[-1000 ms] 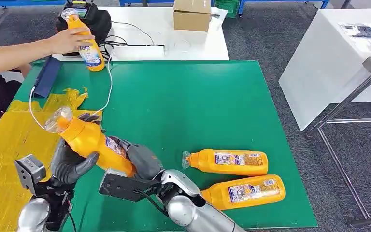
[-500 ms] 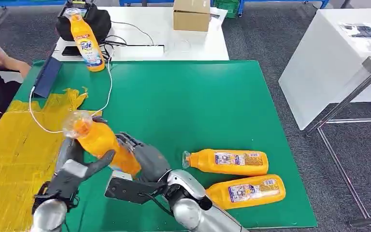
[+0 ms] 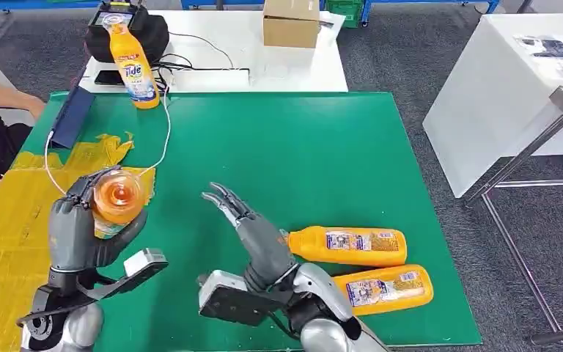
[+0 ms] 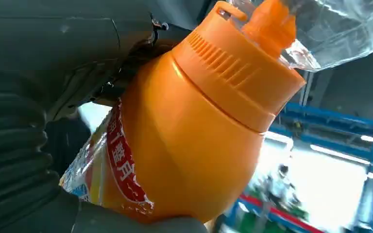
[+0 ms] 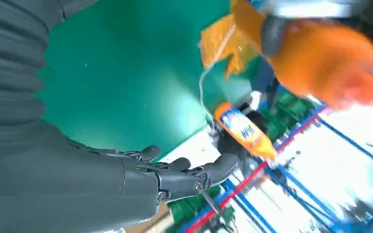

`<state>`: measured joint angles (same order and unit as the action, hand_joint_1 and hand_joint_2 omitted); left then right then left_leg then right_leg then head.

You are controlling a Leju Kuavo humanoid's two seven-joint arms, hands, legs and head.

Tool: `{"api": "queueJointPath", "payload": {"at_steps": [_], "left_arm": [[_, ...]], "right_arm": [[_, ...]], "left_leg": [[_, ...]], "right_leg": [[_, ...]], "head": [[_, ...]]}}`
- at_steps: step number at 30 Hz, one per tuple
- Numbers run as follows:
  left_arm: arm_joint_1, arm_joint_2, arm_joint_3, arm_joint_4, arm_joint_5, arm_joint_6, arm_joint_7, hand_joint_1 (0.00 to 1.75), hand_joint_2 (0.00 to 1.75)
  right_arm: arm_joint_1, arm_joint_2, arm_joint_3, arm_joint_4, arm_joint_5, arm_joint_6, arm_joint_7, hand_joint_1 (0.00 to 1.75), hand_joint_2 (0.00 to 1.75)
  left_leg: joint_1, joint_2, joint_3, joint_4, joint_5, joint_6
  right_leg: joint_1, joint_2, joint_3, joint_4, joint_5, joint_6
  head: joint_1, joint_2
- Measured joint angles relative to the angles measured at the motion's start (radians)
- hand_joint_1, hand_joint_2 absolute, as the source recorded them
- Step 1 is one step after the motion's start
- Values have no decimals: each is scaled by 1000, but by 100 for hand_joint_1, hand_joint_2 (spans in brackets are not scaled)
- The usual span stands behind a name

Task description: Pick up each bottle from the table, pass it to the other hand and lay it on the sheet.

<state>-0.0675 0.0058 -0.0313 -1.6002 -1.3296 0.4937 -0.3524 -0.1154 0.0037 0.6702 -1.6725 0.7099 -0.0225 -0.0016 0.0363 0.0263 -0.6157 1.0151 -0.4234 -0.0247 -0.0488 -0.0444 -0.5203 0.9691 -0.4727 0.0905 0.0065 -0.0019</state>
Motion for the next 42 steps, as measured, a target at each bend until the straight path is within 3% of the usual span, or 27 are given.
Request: {"api": "queueJointPath", "payload": {"at_steps": [4,12,13,15,16,20,24,29,34,39,42], "left_arm": [[33,70,60,95,-99,62,24,175,175],[26,187,79,320,-181,25,51,175,175],[20,197,77,353,-185,11,50,0,175],[9,220,65,407,-197,-16,50,0,175],[4,229,56,430,-197,-26,50,0,0],[-10,256,17,513,-186,-55,63,0,0],[-28,284,-17,572,-148,-87,57,0,0],[-62,296,-52,646,-133,-63,56,0,0],[-88,302,-82,681,-73,-69,26,0,0],[-107,279,-71,664,209,-167,-109,0,0],[-106,268,-65,643,235,-200,-122,0,0]], "right_arm": [[117,-123,-55,-140,-69,8,-32,0,175],[373,-438,-186,-319,-173,-24,-82,0,175],[401,-468,-196,-340,-179,-31,-80,0,175],[435,-527,-214,-365,-191,-42,-66,0,175],[450,-548,-221,-374,-193,-48,-61,0,175],[538,-660,-237,-415,-194,-105,-13,0,175],[648,-820,-240,-452,-267,-172,88,0,175],[676,-943,-191,-452,-301,-236,116,0,175],[653,-1004,-140,-439,-329,-251,162,0,175],[629,-1012,-136,-384,-305,-263,178,0,175],[623,-1012,-146,-361,-300,-261,180,0,175]], "left_leg": [[0,0,0,0,-1,0],[-1,2,0,0,-2,-1],[-1,2,1,0,-2,-1],[-1,4,2,0,-2,-1],[-1,4,2,0,-2,-1],[-2,2,2,0,-3,-1],[-4,2,3,0,-3,0],[-4,2,11,-1,-7,3],[-4,0,15,-1,-6,3],[-5,-2,17,-1,-6,4],[-5,-2,17,-1,-6,4]], "right_leg": [[0,0,-2,-1,0,0],[-1,1,-3,-1,-1,0],[-1,1,-3,-1,-1,0],[-1,3,-3,-1,0,0],[-1,3,-3,-1,0,0],[-1,3,-10,-1,-1,0],[-3,3,2,-1,-1,0],[-4,2,0,-2,-4,0],[-4,1,4,-2,-4,1],[-4,-2,8,-2,-4,1],[-4,-1,7,-2,-4,1]], "head": [[0,0],[0,0],[0,0],[-1,0],[0,0],[0,0],[0,0],[0,0],[0,0],[0,0],[-1,0]]}}
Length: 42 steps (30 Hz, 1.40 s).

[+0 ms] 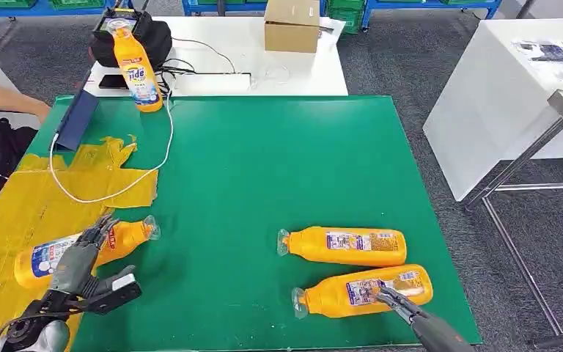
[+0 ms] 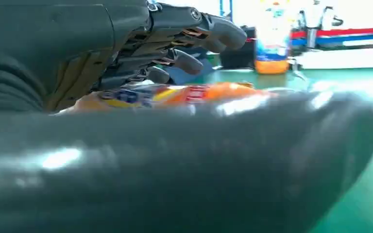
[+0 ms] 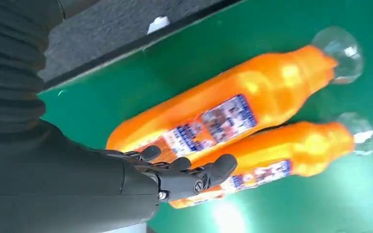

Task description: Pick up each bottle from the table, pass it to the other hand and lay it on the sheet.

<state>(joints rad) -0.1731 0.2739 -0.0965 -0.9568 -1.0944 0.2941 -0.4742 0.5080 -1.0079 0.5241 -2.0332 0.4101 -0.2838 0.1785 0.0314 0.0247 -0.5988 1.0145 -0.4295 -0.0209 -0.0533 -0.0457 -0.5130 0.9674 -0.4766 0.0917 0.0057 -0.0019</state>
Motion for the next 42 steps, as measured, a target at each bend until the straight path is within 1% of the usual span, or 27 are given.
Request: {"api": "queueJointPath", "payload": {"at_steps": [5,7,10,12,14,16,20,22,24,26,30,32,37,38,42], "left_arm": [[5,-9,2,-14,5,-8,-2,0,0],[7,-12,7,-16,52,-28,-27,0,0],[15,-30,43,-55,257,-169,-110,0,0],[31,-47,74,-100,407,-300,-148,0,0],[48,-65,109,-148,534,-421,-162,0,0],[64,-81,135,-186,596,-467,-163,0,0],[75,-102,162,-243,613,-483,-160,0,0],[81,-109,169,-256,613,-483,-159,0,0],[86,-113,172,-265,612,-482,-158,0,0],[92,-117,175,-274,612,-480,-157,0,0],[95,-124,177,-283,612,-477,-157,0,0],[95,-127,177,-285,612,-476,-157,0,0],[88,-133,176,-286,612,-473,-156,0,0],[85,-134,175,-286,612,-473,-156,0,175],[78,-135,175,-285,611,-473,-156,0,175]], "right_arm": [[-2,0,-5,16,2,1,0,0,175],[-2,2,-8,21,19,3,8,0,175],[-3,25,-44,40,58,50,12,0,175],[-9,54,-82,66,90,101,-2,0,175],[-15,88,-126,93,111,164,-25,0,175],[-16,118,-165,115,136,219,-43,0,175],[-39,175,-219,165,188,285,-63,0,175],[-56,196,-225,189,219,294,-64,0,175],[-78,217,-229,209,251,306,-65,0,175],[-97,233,-232,224,273,326,-65,0,175],[-130,262,-233,255,316,358,-68,0,175],[-142,274,-233,270,331,368,-69,0,175],[-171,294,-223,312,357,391,-76,0,175],[-177,298,-220,319,359,393,-77,0,175],[-195,304,-206,342,368,417,-75,0,175]], "left_leg": [[0,0,0,0,0,0],[0,0,0,0,0,0],[0,0,-1,0,0,0],[0,1,-1,0,-1,0],[0,2,-1,0,-1,0],[0,2,-2,0,-1,0],[0,2,-2,0,-1,0],[0,2,-3,0,-1,0],[0,3,-4,0,0,0],[0,3,-4,0,0,0],[0,2,-4,0,0,0],[0,2,-4,0,-1,0],[0,3,-4,0,-1,0],[0,3,-4,0,-1,0],[0,3,-4,0,-1,0]], "right_leg": [[0,0,-1,0,0,0],[0,0,-1,0,0,0],[0,0,-1,0,0,0],[0,1,-1,0,0,0],[0,2,-3,0,0,0],[0,2,-4,0,0,0],[0,2,-4,0,0,0],[0,2,-2,0,0,0],[0,3,3,0,0,1],[0,3,3,0,0,1],[0,2,1,0,0,1],[0,3,-5,0,0,0],[0,3,-6,0,0,0],[0,3,-6,0,0,0],[0,3,-7,0,0,0]], "head": [[0,0],[0,0],[0,0],[0,0],[0,0],[0,0],[0,0],[0,0],[0,0],[0,0],[0,0],[0,0],[0,0],[0,0],[0,0]]}}
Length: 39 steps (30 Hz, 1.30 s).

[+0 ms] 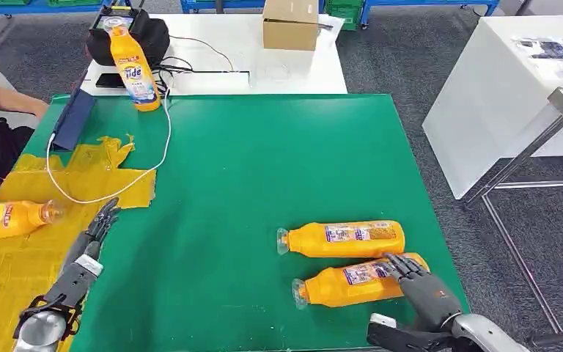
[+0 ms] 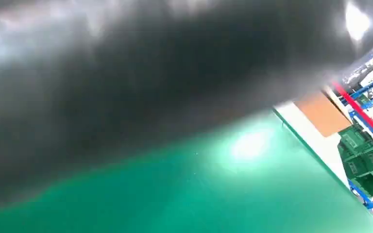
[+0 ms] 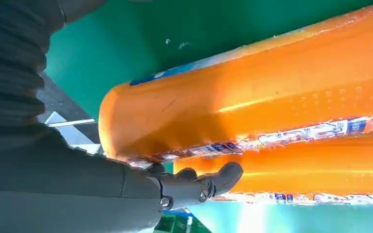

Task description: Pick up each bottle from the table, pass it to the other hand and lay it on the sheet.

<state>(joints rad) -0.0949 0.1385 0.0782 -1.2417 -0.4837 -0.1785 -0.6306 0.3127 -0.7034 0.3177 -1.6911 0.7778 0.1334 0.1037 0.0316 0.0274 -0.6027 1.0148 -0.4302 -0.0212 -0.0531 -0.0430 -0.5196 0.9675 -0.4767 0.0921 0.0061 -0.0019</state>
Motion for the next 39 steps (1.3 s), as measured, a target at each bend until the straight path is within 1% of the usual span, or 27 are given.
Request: {"api": "queueJointPath", "payload": {"at_steps": [1,2,3,4,5,6,8,9,10,14,15,18,21,22,23,24,26,27,28,29,33,36,38,39], "left_arm": [[-4,0,0,2,0,-1,0,0,175],[-13,-1,-1,5,0,-1,0,0,175],[-24,-3,-2,11,-2,-1,0,0,175],[-39,-6,-5,21,-3,-3,0,0,175],[-55,-8,-9,35,-3,-4,0,0,175],[-70,-10,-15,48,-3,-4,0,0,175],[-96,-14,-29,71,0,-3,0,0,175],[-110,-17,-37,84,2,-3,1,0,175],[-120,-19,-45,93,3,-2,2,0,175],[-145,-24,-67,123,15,-2,3,0,175],[-151,-25,-71,129,18,-1,3,0,175],[-160,-26,-80,143,21,0,3,0,175],[-166,-27,-85,154,21,0,0,0,175],[-170,-28,-85,156,22,0,0,0,175],[-173,-29,-86,158,24,-1,1,0,175],[-176,-30,-88,159,24,-1,1,0,175],[-183,-31,-95,163,26,-1,1,0,175],[-187,-32,-97,164,26,-1,1,0,175],[-194,-32,-100,164,29,-1,2,0,175],[-201,-32,-102,164,32,-2,2,0,175],[-234,-33,-106,162,36,-4,7,0,175],[-248,-34,-108,161,40,-4,7,0,175],[-250,-34,-108,154,68,-24,9,0,175],[-244,-34,-106,143,106,-52,18,0,175]], "right_arm": [[-9,-2,8,8,0,14,3,0,175],[-12,-7,18,18,-2,32,8,7,175],[-22,-13,29,28,-8,53,14,110,175],[-30,-22,41,37,-17,66,23,133,175],[-35,-35,57,46,-24,67,35,134,175],[-44,-49,81,52,-30,67,51,150,175],[-72,-68,138,65,-42,64,94,161,175],[-93,-76,173,73,-50,62,119,161,175],[-110,-85,207,80,-62,57,141,169,175],[-179,-116,332,99,-119,12,212,169,175],[-191,-126,365,103,-135,6,225,166,175],[-218,-155,439,108,-152,-17,241,168,175],[-243,-169,483,111,-158,-20,248,154,175],[-253,-171,497,113,-161,-20,255,157,175],[-264,-172,515,116,-164,-20,263,154,175],[-276,-172,532,120,-164,-21,271,157,175],[-304,-172,569,129,-168,-24,284,157,175],[-319,-172,591,136,-170,-29,292,157,175],[-334,-170,615,143,-170,-32,299,171,175],[-347,-169,632,148,-171,-32,302,175,175],[-381,-167,674,163,-177,-38,318,175,175],[-403,-156,705,184,-190,-70,325,175,175],[-399,-131,710,212,-285,-196,264,175,175],[-392,-119,688,232,-380,-278,194,175,175]], "left_leg": [[0,1,0,0,0,0],[0,2,0,0,0,0],[0,2,1,0,0,0],[0,2,2,0,0,0],[1,2,3,0,0,0],[1,2,4,0,0,0],[3,3,8,0,-1,-1],[4,5,12,0,-2,-1],[6,5,17,0,-4,-3],[12,10,32,0,-9,-2],[13,10,34,0,-10,-3],[17,11,39,0,-12,-4],[20,15,46,0,-15,-3],[20,15,48,0,-16,-4],[21,17,51,0,-18,-4],[22,18,54,0,-20,-3],[23,21,61,0,-24,-4],[25,22,65,0,-27,-5],[27,23,69,-1,-28,-6],[28,25,73,-1,-30,-6],[31,29,76,-1,-32,-6],[35,34,76,-1,-32,-6],[39,35,72,-2,-32,-6],[40,36,68,-2,-32,-7]], "right_leg": [[0,0,0,0,0,0],[0,2,-1,0,0,0],[0,2,-1,0,0,0],[0,2,-1,-1,0,0],[0,2,1,-1,0,0],[0,2,2,-1,0,0],[1,3,5,-2,0,0],[2,5,9,-4,0,0],[3,6,13,-5,0,-1],[8,9,29,-13,-2,-3],[10,9,32,-15,-2,-3],[13,10,39,-19,-2,-4],[16,14,47,-23,-2,-4],[16,15,49,-24,-2,-4],[17,16,52,-25,-3,-4],[17,17,54,-26,-3,-5],[19,20,61,-28,-4,-6],[20,22,64,-30,-6,-9],[22,23,69,-32,-8,-11],[23,25,73,-33,-8,-12],[26,28,76,-36,-7,-13],[30,33,77,-39,-5,-16],[36,33,79,-43,-4,-16],[37,34,78,-44,-5,-16]], "head": [[0,0],[0,0],[0,0],[0,0],[0,0],[0,0],[0,0],[0,0],[0,0],[0,0],[0,0],[0,0],[0,0],[0,0],[0,0],[1,0],[0,0],[0,0],[0,0],[1,0],[1,0],[0,0],[1,0],[1,0]]}}
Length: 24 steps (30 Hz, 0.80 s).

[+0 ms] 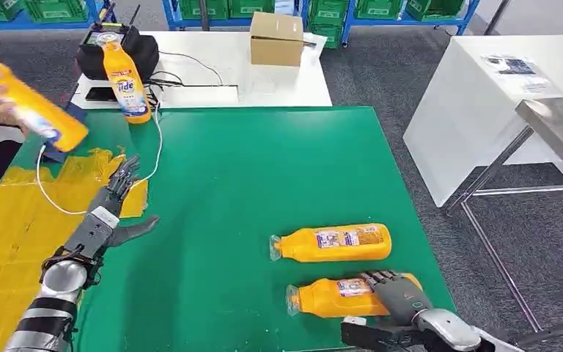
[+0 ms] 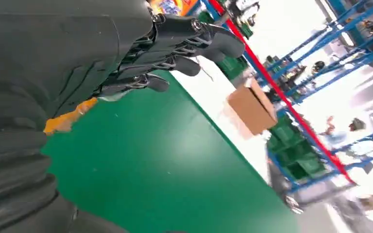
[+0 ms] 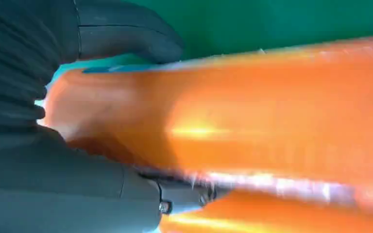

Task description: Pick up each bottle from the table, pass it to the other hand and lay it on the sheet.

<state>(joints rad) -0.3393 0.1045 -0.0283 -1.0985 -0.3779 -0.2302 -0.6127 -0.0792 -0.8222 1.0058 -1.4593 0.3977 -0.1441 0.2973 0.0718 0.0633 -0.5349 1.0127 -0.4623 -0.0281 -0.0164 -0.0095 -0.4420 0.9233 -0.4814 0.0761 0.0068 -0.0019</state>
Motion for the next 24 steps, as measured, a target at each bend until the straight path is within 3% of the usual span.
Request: {"api": "queueJointPath", "payload": {"at_steps": [1,4,5,6,8,9,10,15,20,24], "left_arm": [[18,0,7,-22,48,-33,11,0,0],[119,-1,45,-113,232,-177,83,0,0],[163,-5,56,-149,278,-214,100,0,0],[208,-8,65,-196,321,-249,117,0,0],[276,-16,70,-261,359,-268,140,0,0],[299,-20,72,-285,365,-270,147,0,175],[317,-23,73,-303,368,-270,152,0,175],[378,-35,72,-380,423,-302,164,0,175],[420,-56,20,-442,486,-336,190,0,175],[438,-62,-26,-474,513,-348,192,0,175]], "right_arm": [[13,14,-35,14,-101,-56,-83,175,175],[111,106,-206,-18,-378,-58,-351,175,175],[154,159,-266,-44,-417,-15,-384,175,175],[200,232,-374,-87,-455,77,-408,175,175],[276,349,-501,-142,-452,180,-408,175,175],[294,392,-554,-165,-451,198,-409,175,175],[304,425,-601,-178,-444,213,-411,175,175],[345,582,-769,-232,-428,317,-462,175,175],[345,682,-786,-266,-384,314,-447,175,175],[343,716,-772,-266,-360,296,-442,175,175]], "left_leg": [[0,1,-1,0,1,-1],[-1,4,-2,0,1,-1],[-3,2,-3,0,1,-1],[-5,-1,-5,1,5,2],[-11,-16,-18,1,10,2],[-12,-20,-24,1,12,2],[-12,-23,-28,0,12,2],[-14,-27,-41,0,13,1],[-16,-27,-43,0,13,1],[-17,-27,-45,0,13,1]], "right_leg": [[0,1,-1,0,0,0],[0,5,4,0,0,1],[-1,4,5,2,8,9],[-4,2,2,5,8,9],[-9,-12,-8,11,5,11],[-11,-17,-15,13,4,10],[-11,-21,-27,13,4,9],[-11,-24,-28,15,3,8],[-14,-25,-30,15,3,8],[-14,-25,-32,15,3,8]], "head": [[0,0],[1,0],[0,0],[-1,0],[-3,0],[-1,0],[-1,0],[-1,0],[-1,0],[0,0]]}}
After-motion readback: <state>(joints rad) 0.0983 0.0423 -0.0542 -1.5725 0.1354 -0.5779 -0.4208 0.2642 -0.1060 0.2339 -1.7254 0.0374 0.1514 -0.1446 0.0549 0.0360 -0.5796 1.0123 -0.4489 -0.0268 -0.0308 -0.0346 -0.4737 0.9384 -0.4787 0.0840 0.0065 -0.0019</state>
